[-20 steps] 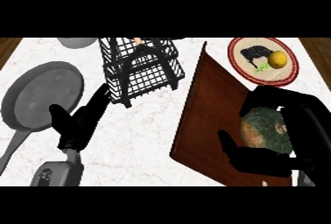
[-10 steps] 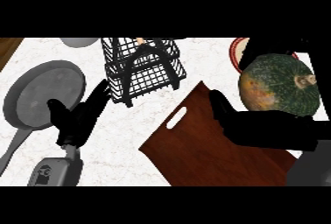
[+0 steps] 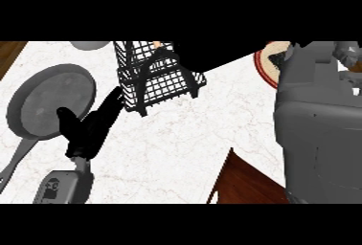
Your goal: Pick the squash from the tray and place it in the tiered basket
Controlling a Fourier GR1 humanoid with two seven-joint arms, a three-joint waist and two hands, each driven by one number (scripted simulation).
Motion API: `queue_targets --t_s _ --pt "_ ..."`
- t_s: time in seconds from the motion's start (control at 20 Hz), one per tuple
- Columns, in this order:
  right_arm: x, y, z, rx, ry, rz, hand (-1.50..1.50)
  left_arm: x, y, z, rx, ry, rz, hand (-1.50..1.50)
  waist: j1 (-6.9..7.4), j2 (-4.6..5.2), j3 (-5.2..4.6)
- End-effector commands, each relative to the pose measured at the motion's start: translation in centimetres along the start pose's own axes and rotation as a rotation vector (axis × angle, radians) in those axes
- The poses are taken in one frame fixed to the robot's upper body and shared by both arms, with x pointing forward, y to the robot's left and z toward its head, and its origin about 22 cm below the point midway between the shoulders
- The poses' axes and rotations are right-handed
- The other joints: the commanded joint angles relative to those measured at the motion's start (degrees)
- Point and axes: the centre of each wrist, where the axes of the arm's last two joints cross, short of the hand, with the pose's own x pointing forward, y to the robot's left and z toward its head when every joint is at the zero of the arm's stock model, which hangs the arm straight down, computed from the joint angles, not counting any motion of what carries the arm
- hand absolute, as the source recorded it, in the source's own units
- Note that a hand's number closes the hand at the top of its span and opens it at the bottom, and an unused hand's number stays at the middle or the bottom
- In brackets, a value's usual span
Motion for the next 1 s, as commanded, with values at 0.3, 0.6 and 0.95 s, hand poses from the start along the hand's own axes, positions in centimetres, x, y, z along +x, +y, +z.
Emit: queue_targets --t_s 0.3,0.6,0.95 --pt "1.7 4.4 -6.9 0.011 0.058 -0.049 1.5 0.6 -1.5 0.0 -0.007 -0.016 0.01 0.0 -0.04 0.11 0.03" --pt "0.6 9.0 -10.0 0.016 0.069 -0.106 1.5 1.7 -1.0 -0.9 -0.035 -0.021 -0.012 0.0 1.48 0.62 -0.01" --pt "-0.9 11.8 -11.4 -0.003 0.156 -0.315 1.5 0.7 -2.7 -1.2 -0.079 -0.036 -0.022 0.0 4.15 1.12 -0.04"
